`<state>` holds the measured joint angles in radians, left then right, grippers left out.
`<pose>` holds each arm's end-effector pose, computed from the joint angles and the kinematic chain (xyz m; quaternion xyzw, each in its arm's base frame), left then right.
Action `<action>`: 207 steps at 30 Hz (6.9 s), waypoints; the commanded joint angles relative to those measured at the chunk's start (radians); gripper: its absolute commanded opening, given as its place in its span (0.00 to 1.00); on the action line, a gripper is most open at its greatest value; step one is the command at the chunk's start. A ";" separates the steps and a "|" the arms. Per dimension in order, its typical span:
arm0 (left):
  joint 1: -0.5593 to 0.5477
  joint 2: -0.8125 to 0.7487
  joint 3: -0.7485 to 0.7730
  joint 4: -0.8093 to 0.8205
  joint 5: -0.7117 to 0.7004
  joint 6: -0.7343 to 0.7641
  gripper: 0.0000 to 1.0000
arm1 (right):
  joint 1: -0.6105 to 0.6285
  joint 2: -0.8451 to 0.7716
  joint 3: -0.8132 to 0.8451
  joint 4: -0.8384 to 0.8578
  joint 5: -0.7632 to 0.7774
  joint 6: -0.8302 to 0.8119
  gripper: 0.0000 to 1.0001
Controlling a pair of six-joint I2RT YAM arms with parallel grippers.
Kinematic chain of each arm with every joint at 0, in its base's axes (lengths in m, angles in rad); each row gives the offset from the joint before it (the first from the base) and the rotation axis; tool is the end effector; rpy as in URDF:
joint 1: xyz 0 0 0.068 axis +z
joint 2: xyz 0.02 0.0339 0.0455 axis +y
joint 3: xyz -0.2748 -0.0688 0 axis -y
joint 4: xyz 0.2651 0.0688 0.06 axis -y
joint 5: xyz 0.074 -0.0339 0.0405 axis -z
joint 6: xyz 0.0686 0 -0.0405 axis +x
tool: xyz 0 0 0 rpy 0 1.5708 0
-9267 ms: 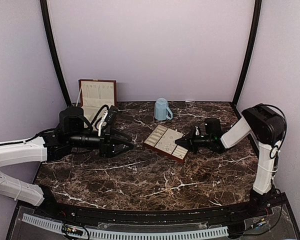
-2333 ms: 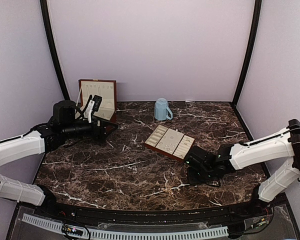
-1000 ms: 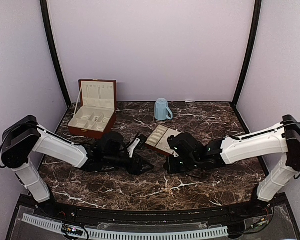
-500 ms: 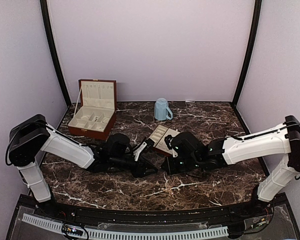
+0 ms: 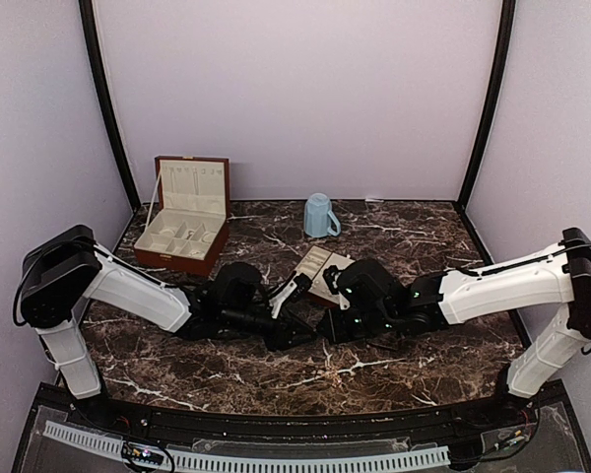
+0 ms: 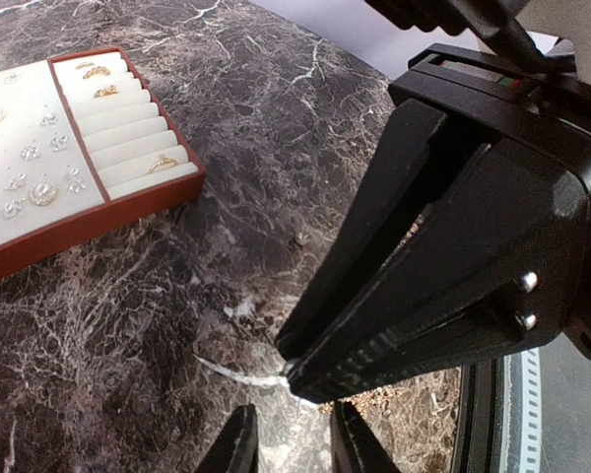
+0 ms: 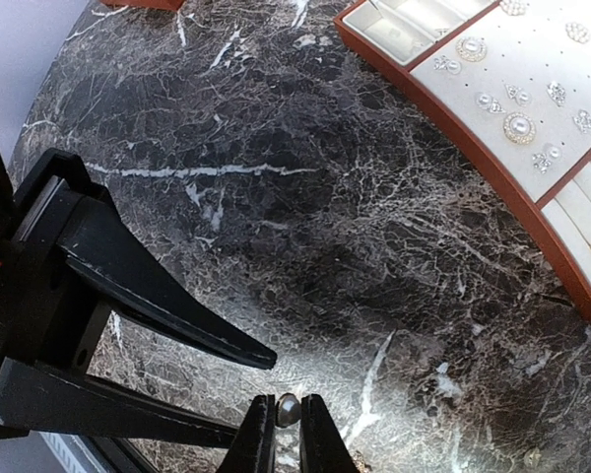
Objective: Organize the mixed jewelry
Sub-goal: Pass from the right arm to the left, then pass from the left arm to the right, then insert the earring into the earring holder.
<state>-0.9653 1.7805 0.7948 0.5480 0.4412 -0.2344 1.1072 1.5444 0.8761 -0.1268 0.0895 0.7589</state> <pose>0.2018 -0.3430 0.1368 0.4039 0.7270 -0.4480 0.3281 0.1654 0.3172 0.1694 -0.1436 0.9137 0.2789 0.2582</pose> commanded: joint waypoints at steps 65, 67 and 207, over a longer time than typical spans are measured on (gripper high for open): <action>-0.020 -0.222 -0.255 0.450 0.146 -0.074 0.00 | -0.075 -0.255 -0.325 0.676 -0.398 0.155 0.53; -0.020 -0.228 -0.259 0.455 0.156 -0.075 0.00 | -0.075 -0.242 -0.318 0.680 -0.397 0.158 0.53; 0.636 -0.691 0.063 -0.720 -0.052 0.201 0.70 | -0.538 0.311 0.240 0.107 -0.119 -0.311 0.13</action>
<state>-0.3355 1.0996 0.8742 -0.1741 0.3771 -0.0448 0.5774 1.8496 1.0824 -0.0460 -0.0288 0.4606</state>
